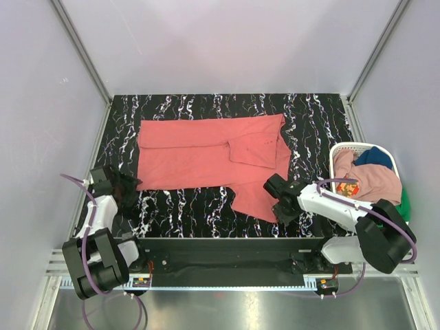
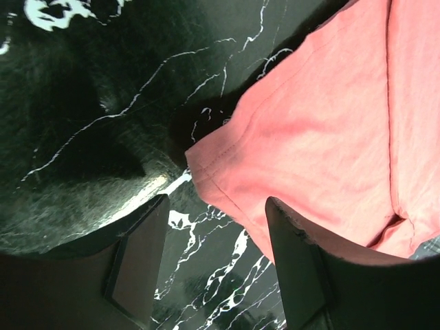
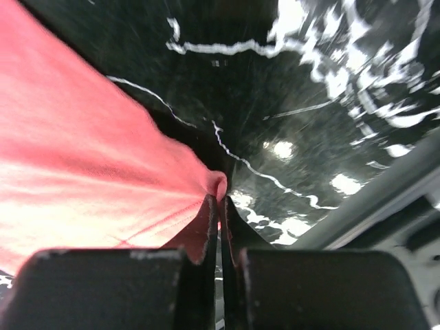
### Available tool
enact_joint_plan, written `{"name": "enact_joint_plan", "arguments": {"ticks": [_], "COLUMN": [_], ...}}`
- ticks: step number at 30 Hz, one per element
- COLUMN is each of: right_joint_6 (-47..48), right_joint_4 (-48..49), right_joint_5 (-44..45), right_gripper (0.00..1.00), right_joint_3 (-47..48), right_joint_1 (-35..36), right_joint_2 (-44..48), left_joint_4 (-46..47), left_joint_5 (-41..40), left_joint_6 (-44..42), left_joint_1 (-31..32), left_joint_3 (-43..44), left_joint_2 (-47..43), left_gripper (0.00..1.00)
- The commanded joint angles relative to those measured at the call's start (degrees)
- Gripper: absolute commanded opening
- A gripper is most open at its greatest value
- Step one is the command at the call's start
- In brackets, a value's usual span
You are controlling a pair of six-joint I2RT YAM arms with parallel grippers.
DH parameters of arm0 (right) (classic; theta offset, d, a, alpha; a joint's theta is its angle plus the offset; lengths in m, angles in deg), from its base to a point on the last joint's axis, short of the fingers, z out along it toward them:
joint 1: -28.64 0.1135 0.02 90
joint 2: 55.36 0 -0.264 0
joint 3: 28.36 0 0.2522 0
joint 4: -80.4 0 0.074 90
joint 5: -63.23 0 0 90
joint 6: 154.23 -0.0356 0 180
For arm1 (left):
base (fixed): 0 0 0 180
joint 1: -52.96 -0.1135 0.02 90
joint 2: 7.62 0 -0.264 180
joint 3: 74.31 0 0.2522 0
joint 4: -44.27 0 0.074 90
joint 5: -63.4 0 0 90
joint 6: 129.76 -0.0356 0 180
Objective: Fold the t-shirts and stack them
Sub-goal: Fold the tshirt
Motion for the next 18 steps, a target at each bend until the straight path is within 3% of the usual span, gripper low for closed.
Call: {"name": "enact_joint_plan", "arguments": {"ticks": [1,5,18], "right_joint_6": [3.87,10.19,23.21], "right_joint_4": [-8.41,-12.64,-7.11], "right_joint_5": [9.66,15.38,18.03], "right_gripper": [0.00,0.00,0.00], "right_joint_3": [5.88,11.08,20.05], "right_joint_1": [0.71,0.71,0.71], "right_joint_2": [3.01,8.01,6.80], "left_joint_4": [-0.51,-6.83,-0.17], "left_joint_5": [-4.07,-11.72,-7.78], "left_joint_6": [-1.59,-4.32,0.86], "left_joint_1": [-0.26,-0.69,-0.70], "left_joint_3": [2.74,6.78,-0.94], "left_joint_2": [-1.17,0.93,-3.90], "left_gripper": [0.63,0.68,0.69]}}
